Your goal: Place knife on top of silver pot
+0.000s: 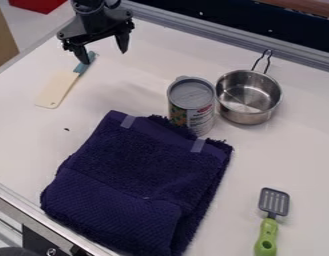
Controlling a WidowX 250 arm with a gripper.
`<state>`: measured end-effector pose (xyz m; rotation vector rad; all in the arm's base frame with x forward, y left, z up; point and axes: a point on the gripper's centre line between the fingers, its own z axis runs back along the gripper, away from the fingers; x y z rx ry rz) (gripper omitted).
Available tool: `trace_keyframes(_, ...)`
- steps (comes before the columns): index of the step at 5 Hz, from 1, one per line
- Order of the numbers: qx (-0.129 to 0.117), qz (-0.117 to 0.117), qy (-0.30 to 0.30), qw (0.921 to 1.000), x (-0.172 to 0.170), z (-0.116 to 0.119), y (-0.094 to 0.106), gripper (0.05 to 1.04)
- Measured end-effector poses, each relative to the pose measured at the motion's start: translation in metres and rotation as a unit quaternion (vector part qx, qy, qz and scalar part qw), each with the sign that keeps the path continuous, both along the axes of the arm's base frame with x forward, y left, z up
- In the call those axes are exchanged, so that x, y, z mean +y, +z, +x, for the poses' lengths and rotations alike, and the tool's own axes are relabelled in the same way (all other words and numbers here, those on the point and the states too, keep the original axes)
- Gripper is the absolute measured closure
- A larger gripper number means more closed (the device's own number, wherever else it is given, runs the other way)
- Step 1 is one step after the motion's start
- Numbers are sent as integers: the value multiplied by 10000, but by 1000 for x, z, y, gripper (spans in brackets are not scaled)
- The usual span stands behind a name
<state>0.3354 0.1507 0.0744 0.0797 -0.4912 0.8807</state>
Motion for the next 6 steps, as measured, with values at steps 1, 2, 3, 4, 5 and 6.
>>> trace_keyframes(1,143,-70,-20,9999,-2,-2,-10,85)
trace_keyframes(2,496,-10,-922,9945,17,5,-18,86)
trace_keyframes(3,603,133,-1643,9845,50,17,-12,85)
trace_keyframes(4,950,280,-2376,9663,71,27,-13,86)
trace_keyframes(5,1076,303,-2844,9522,71,31,-26,85)
trace_keyframes(6,927,359,-2997,9488,69,36,-29,86)
